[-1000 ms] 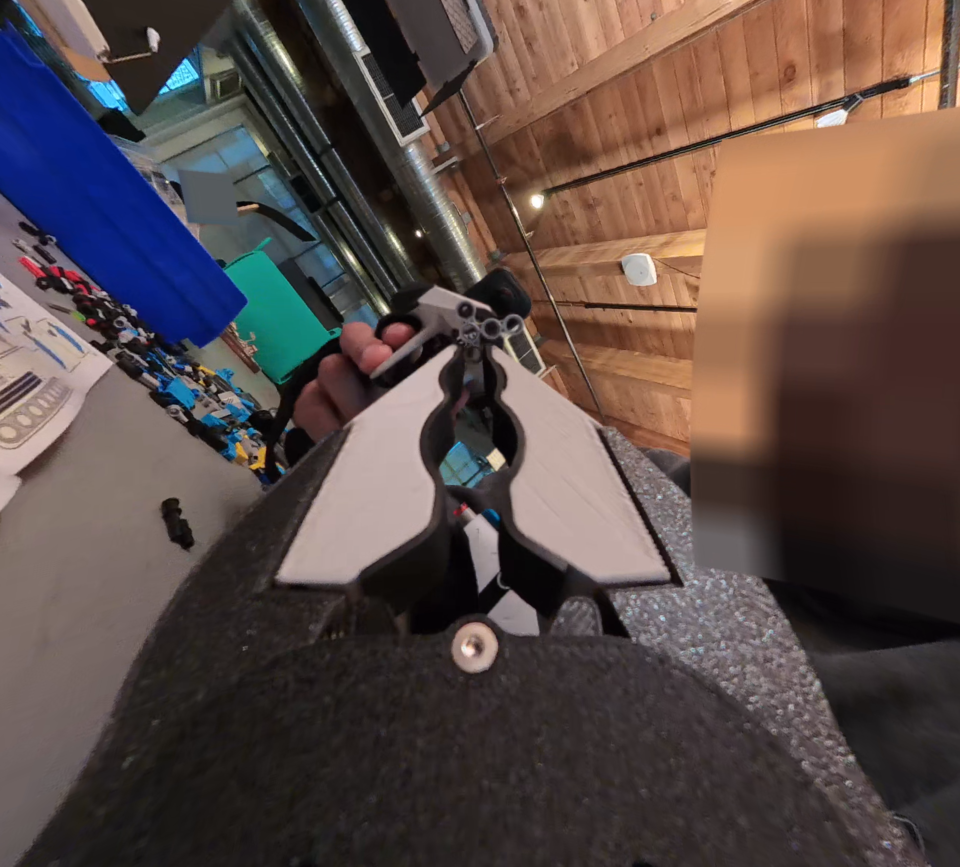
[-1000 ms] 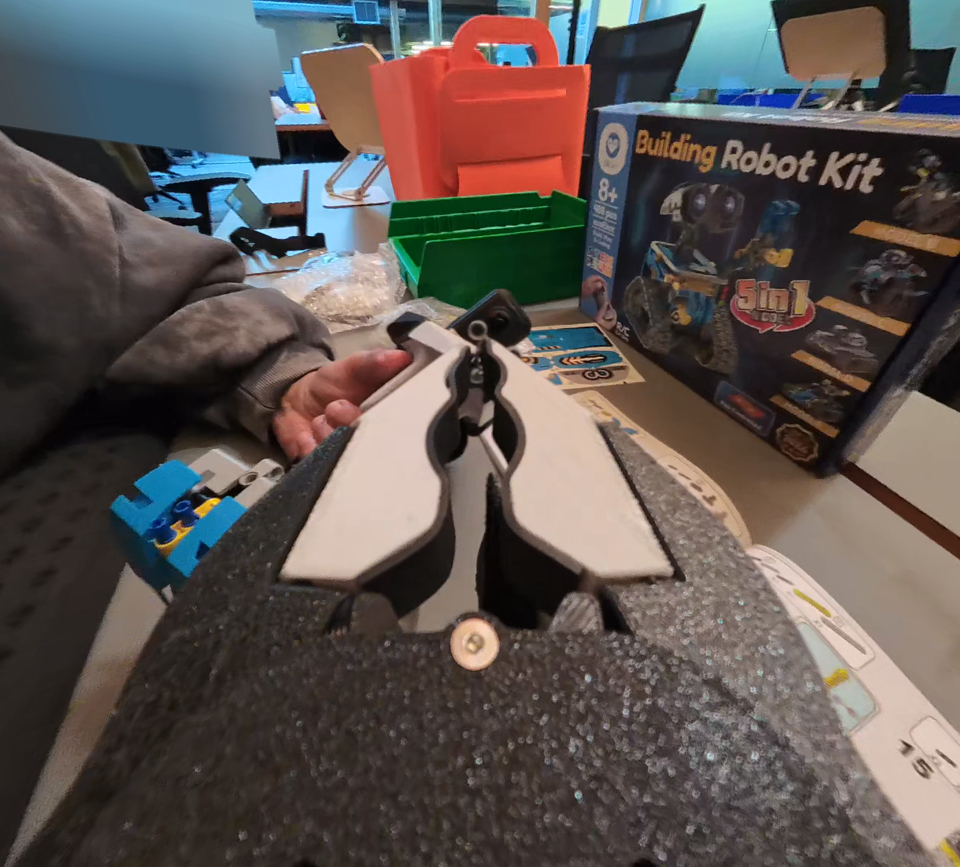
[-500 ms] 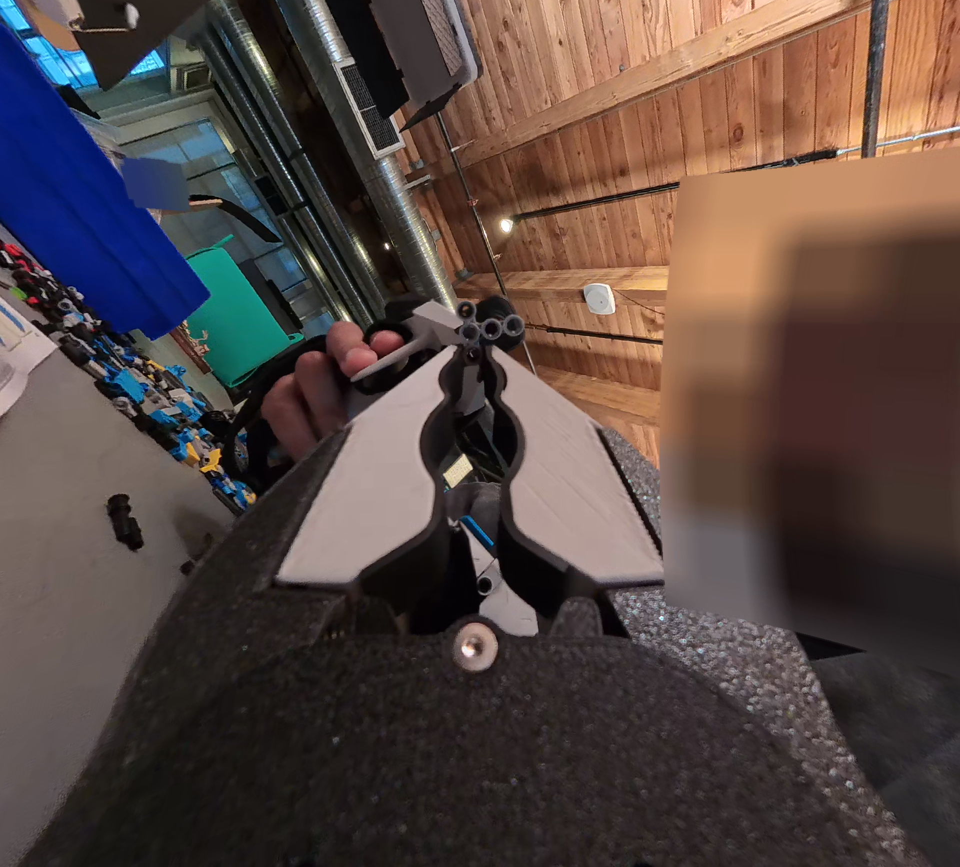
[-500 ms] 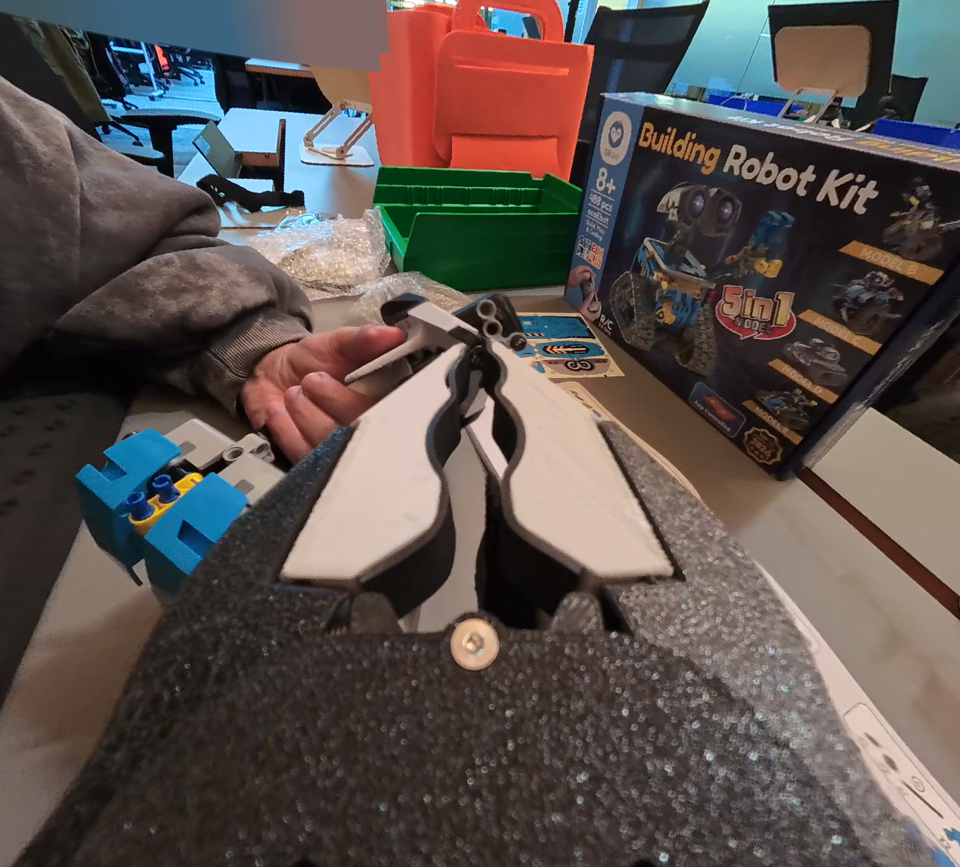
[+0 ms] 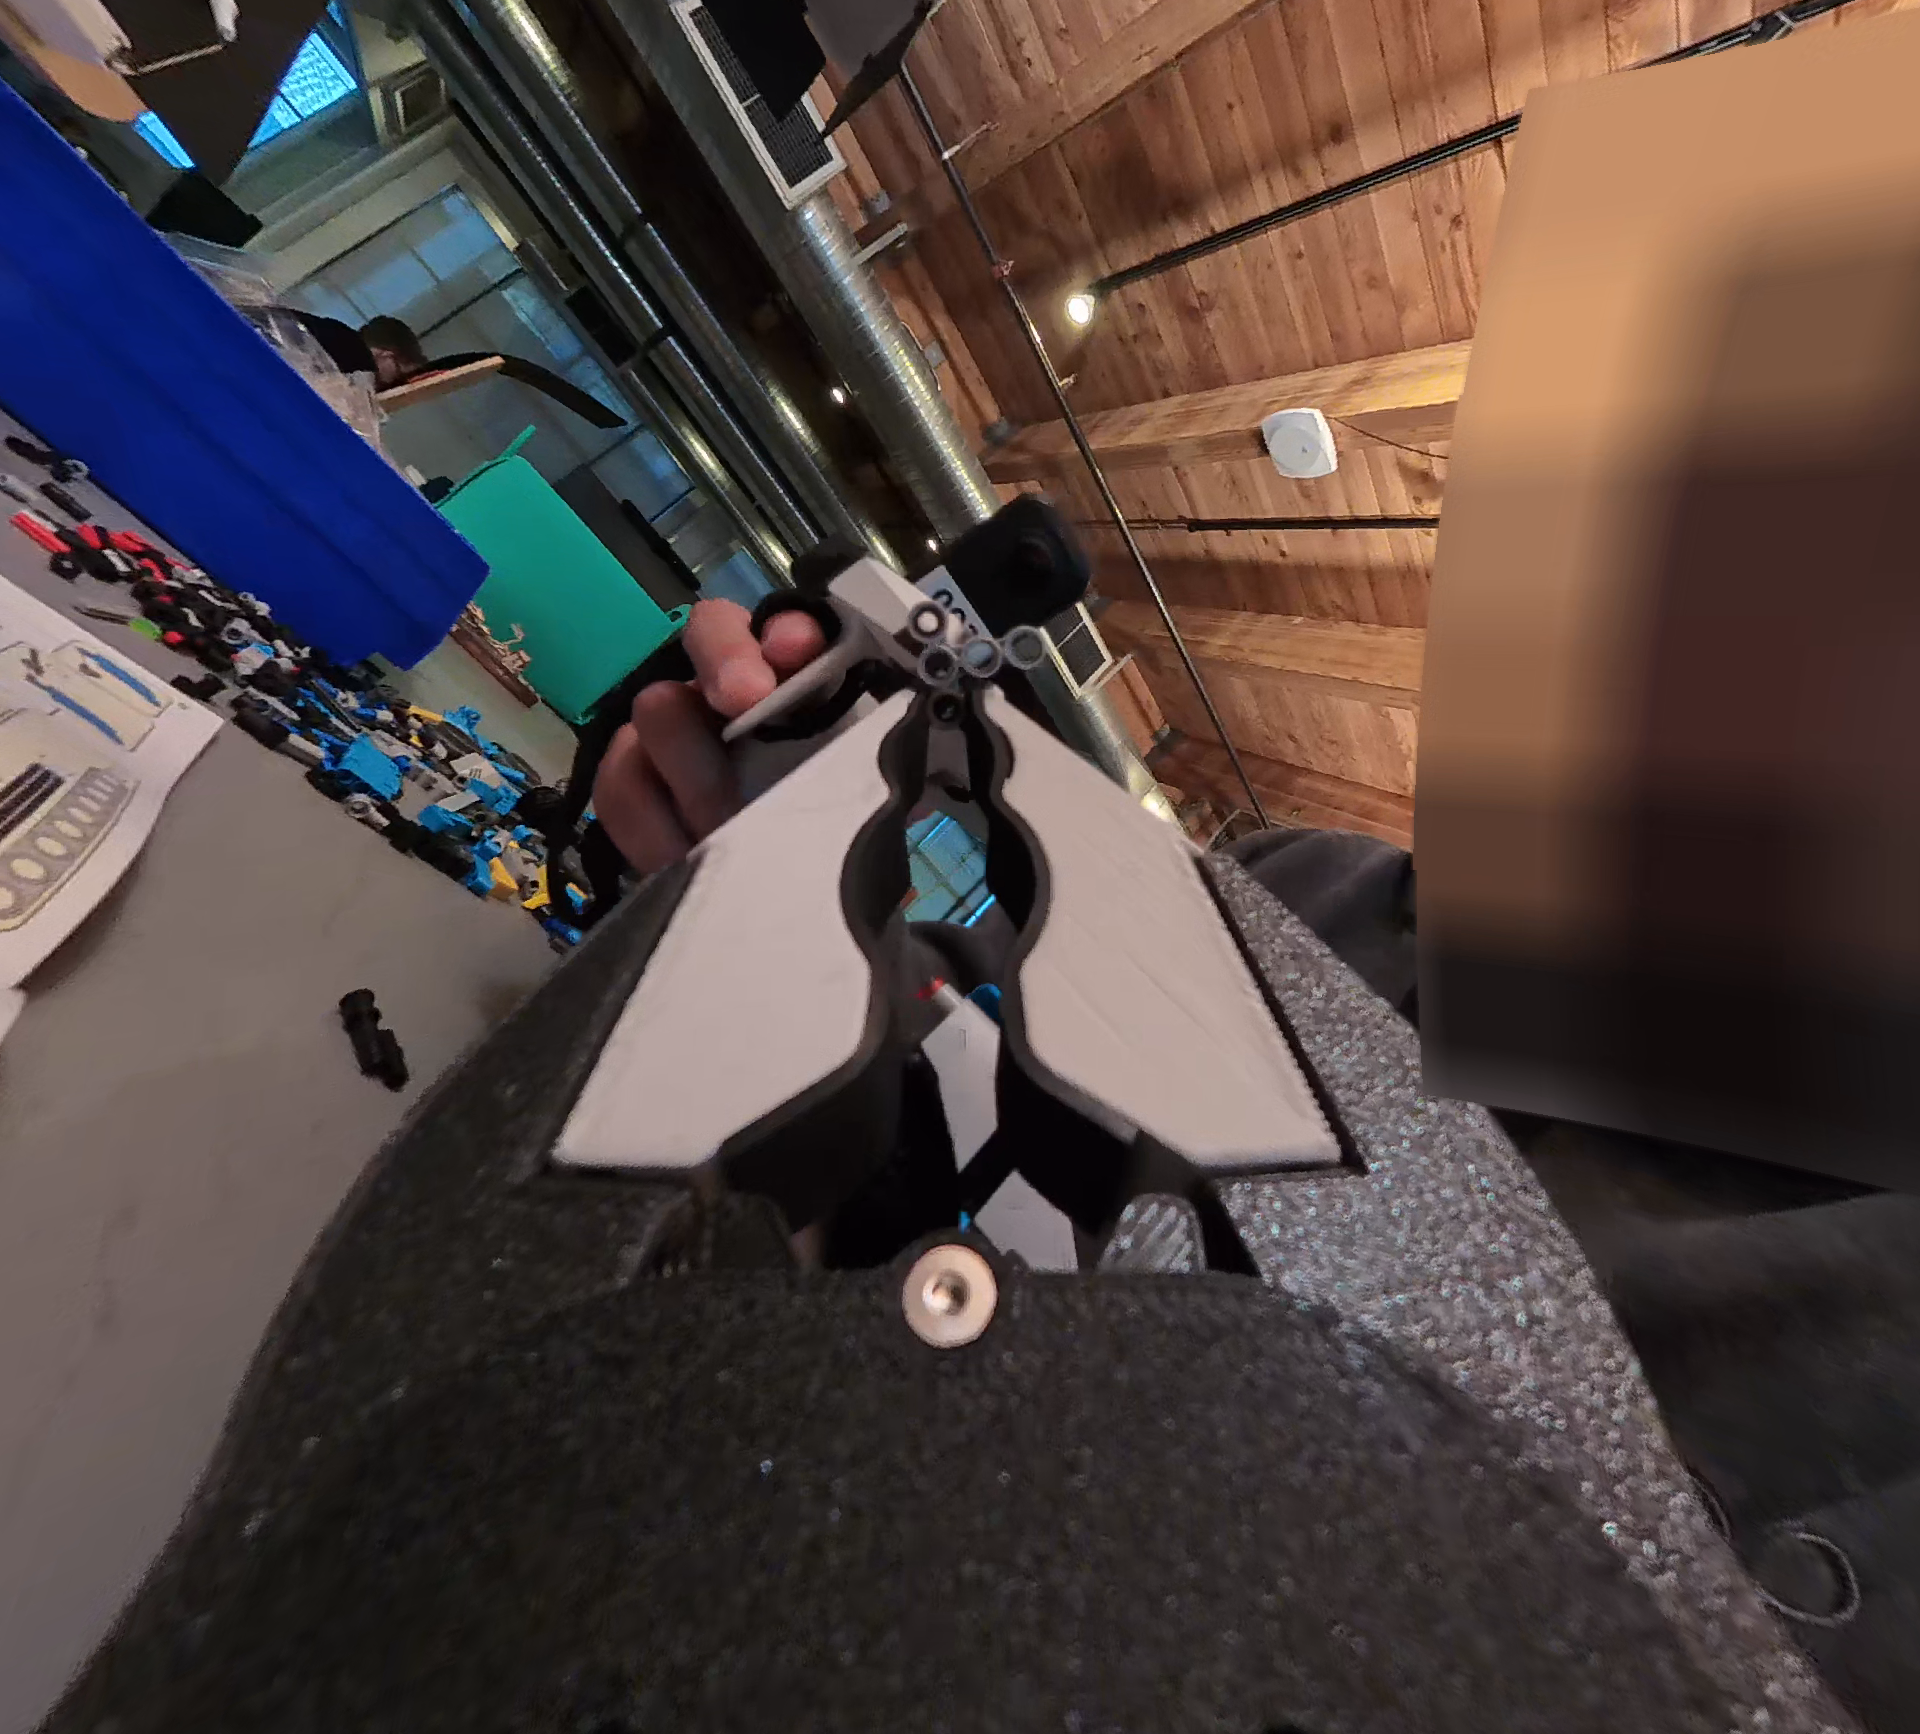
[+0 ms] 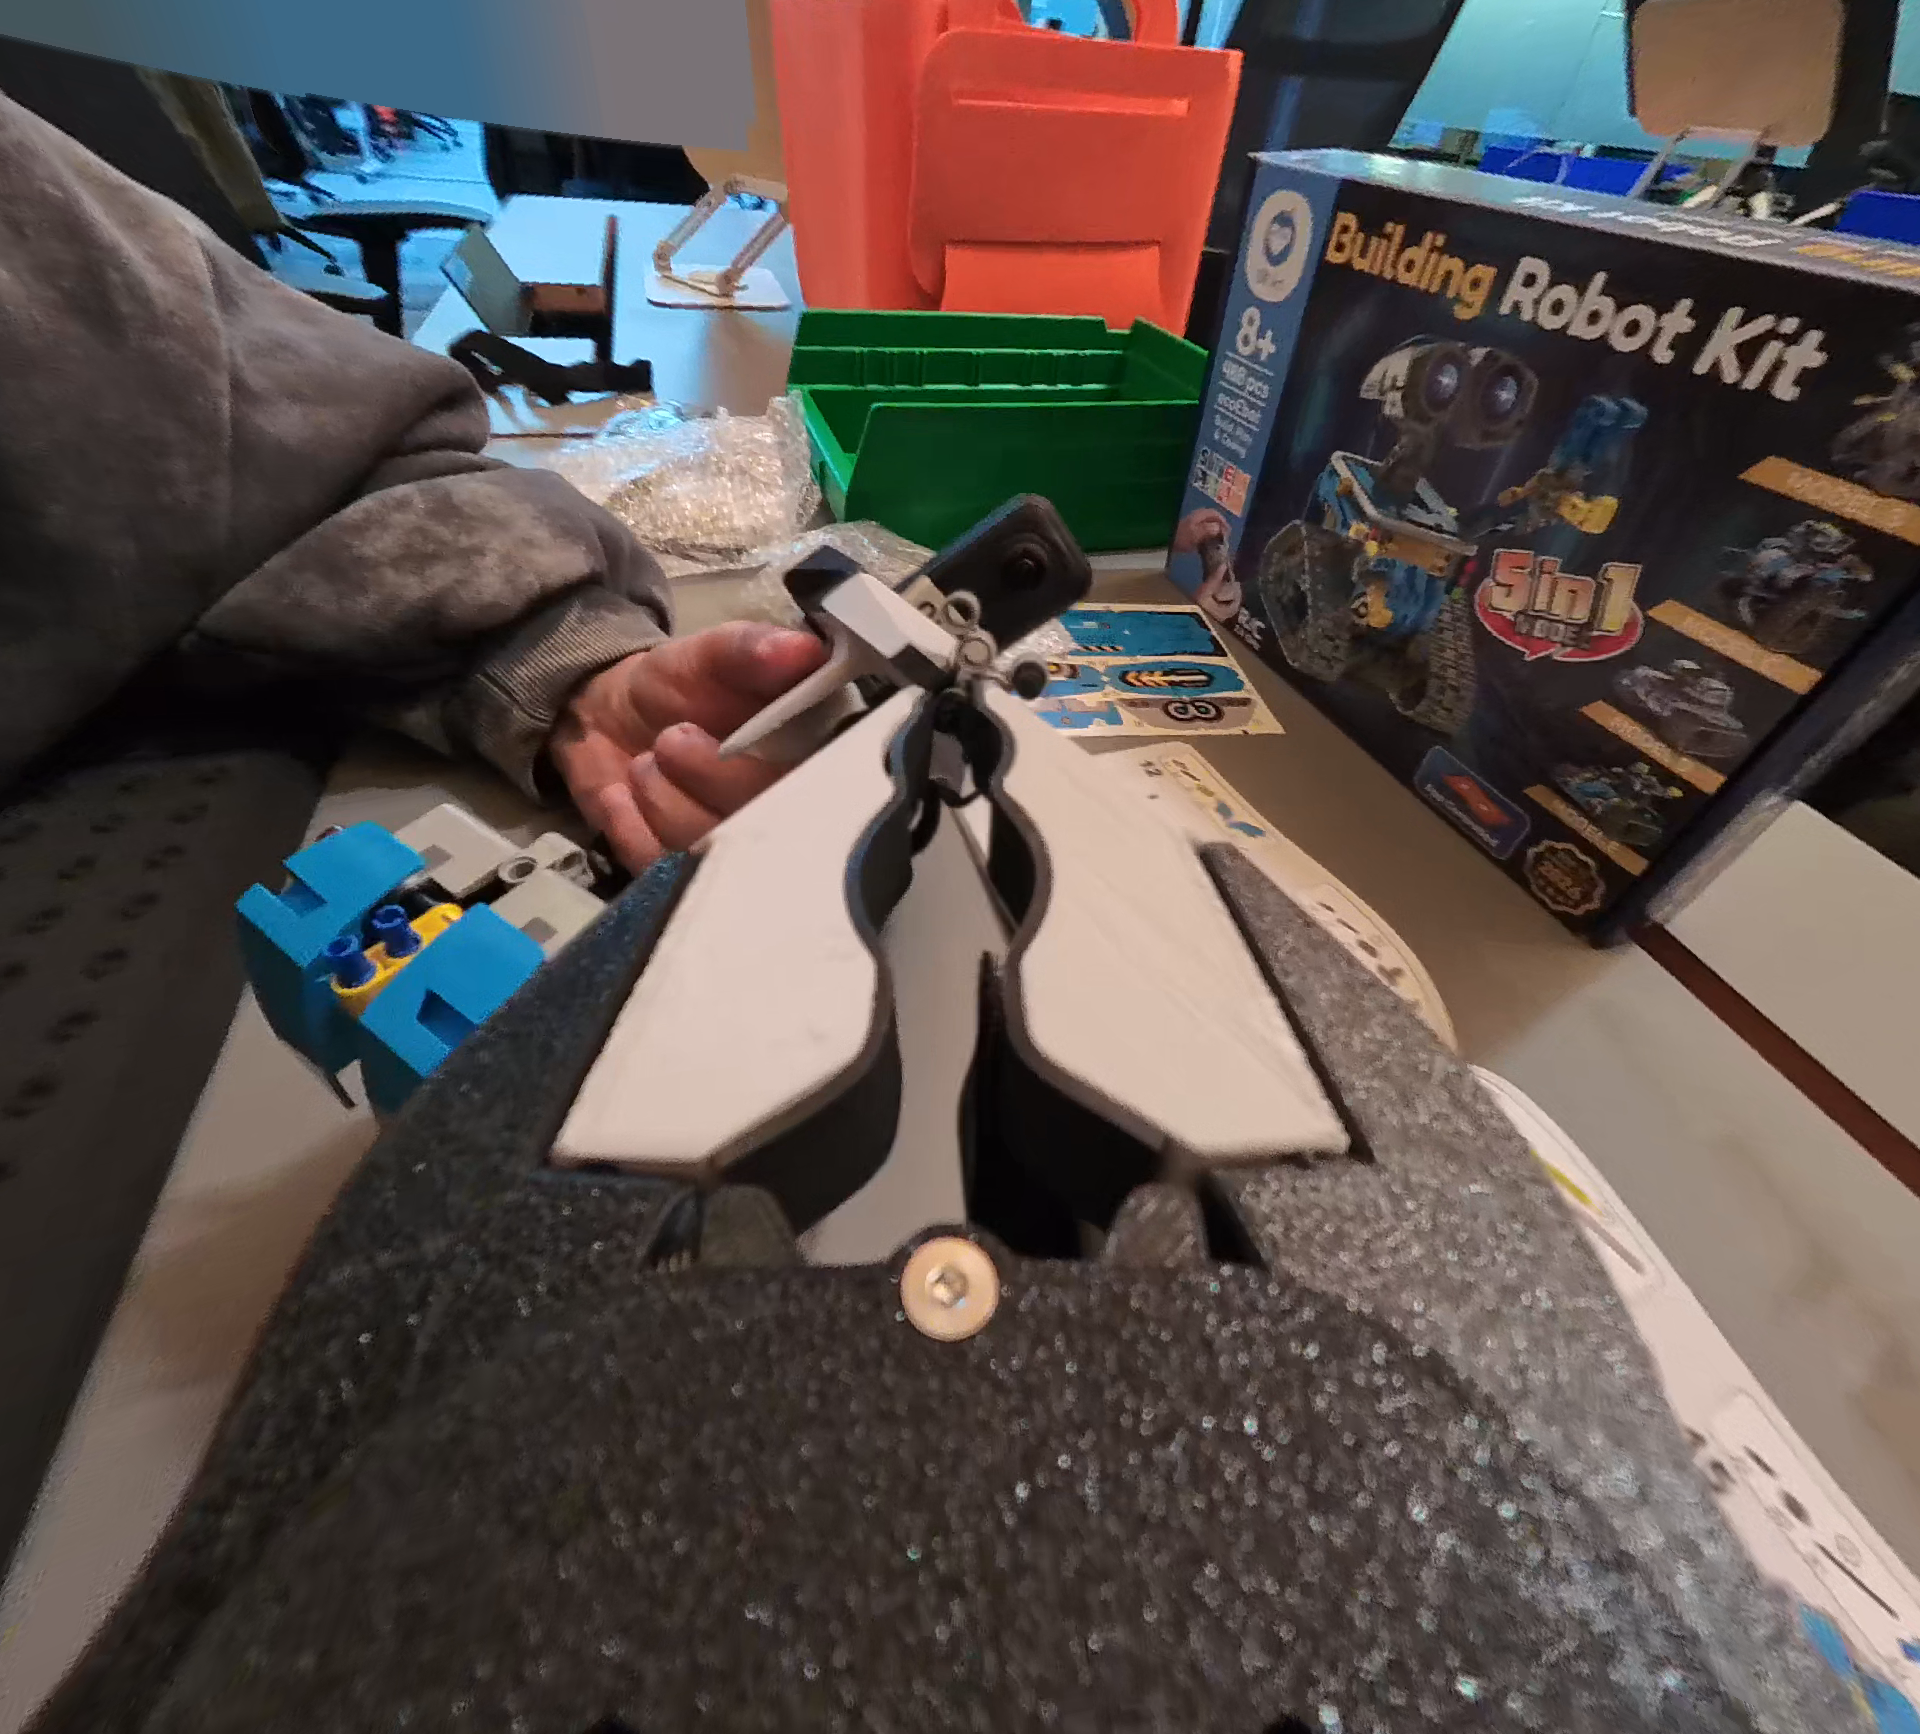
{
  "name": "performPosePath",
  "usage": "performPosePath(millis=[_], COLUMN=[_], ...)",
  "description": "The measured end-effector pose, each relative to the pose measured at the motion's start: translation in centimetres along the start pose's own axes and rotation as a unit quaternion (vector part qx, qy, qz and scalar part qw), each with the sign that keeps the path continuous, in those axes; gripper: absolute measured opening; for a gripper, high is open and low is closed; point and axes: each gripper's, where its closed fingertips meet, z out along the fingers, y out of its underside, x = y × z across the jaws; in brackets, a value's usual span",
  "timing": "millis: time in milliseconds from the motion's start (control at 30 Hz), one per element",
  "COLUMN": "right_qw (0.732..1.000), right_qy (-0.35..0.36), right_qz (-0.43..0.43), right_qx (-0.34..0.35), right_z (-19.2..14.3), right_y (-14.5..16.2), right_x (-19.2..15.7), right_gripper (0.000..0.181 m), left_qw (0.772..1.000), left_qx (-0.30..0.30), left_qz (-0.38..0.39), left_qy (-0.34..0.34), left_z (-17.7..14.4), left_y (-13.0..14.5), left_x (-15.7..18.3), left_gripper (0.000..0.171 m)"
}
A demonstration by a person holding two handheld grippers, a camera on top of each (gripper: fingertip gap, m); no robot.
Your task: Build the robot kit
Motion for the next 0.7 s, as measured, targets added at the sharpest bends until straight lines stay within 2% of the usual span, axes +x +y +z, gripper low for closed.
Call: performPosePath(millis=[67, 333, 400, 700], right_qw=[1.0, 0.998, 0.997, 0.996], right_qy=[0.011, 0.021, 0.027, 0.033], right_qz=[-0.014, -0.057, -0.071, -0.079], right_qx=[0.002, -0.037, -0.035, -0.034], right_z=[-0.5, 0.1, 0.0, -0.1], right_y=[-0.2, 0.9, 0.8, 0.8], right_x=[0.3, -0.1, -0.1, -0.1], right_gripper=[0.012, 0.01, 0.004, 0.005], left_qw=[1.0, 1.0, 1.0, 1.0], left_qx=[0.009, 0.0, -0.007, -0.012], left_qz=[-0.005, -0.003, 0.001, 0.008], left_qy=[-0.005, -0.008, -0.007, -0.019], left_z=[-0.3, -0.2, -0.1, -0.1], left_y=[-0.3, 0.0, 0.2, 0.4], left_x=[-0.2, -0.2, -0.1, -0.4], left_gripper=[0.006, 0.006, 0.005, 0.006])
